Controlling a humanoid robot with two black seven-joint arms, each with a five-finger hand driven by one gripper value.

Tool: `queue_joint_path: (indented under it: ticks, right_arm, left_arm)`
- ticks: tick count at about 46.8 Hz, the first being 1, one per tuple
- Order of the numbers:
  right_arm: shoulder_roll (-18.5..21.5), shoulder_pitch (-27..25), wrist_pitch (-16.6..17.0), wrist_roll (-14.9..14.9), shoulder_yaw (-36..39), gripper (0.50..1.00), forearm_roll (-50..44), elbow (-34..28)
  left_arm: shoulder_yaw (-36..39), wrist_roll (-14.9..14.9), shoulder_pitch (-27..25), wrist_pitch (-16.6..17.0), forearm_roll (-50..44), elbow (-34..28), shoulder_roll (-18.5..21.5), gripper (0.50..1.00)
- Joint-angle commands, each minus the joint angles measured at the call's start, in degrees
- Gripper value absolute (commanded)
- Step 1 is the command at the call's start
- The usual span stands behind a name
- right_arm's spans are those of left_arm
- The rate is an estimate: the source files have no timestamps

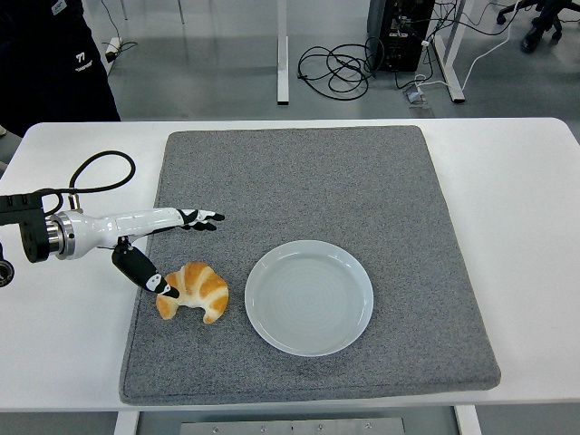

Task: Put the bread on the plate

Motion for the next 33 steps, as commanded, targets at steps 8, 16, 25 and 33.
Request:
queue_joint_path:
  ticks: [8,16,25,33]
  right_arm:
    - [0.0,0.0,-0.08,0.01,-0.06,1.0,0.0,0.0]
    - [0.0,0.0,0.0,0.01,-0.06,1.0,0.0,0.0]
    - [0.0,-0.17,-0.08,0.01,-0.15,1.0,0.0,0.0]
    - [0.0,-0.17,-0.08,0.01,-0.15,1.0,0.0,0.0]
  left_arm:
    - [-1.91,-0.33,2.12,0.37,0.02,-0.01,0.0,0.949]
    - [-2.0,-2.69,3.88,2.39,0.02,-0.01,-0.17,0.943]
    - [-2.0,-3.14,5.64,3.53,1.16,0.08,-0.7,0.939]
    - [-2.0,-3.14,6.7,4.59,2.39,0.52,-1.05,0.939]
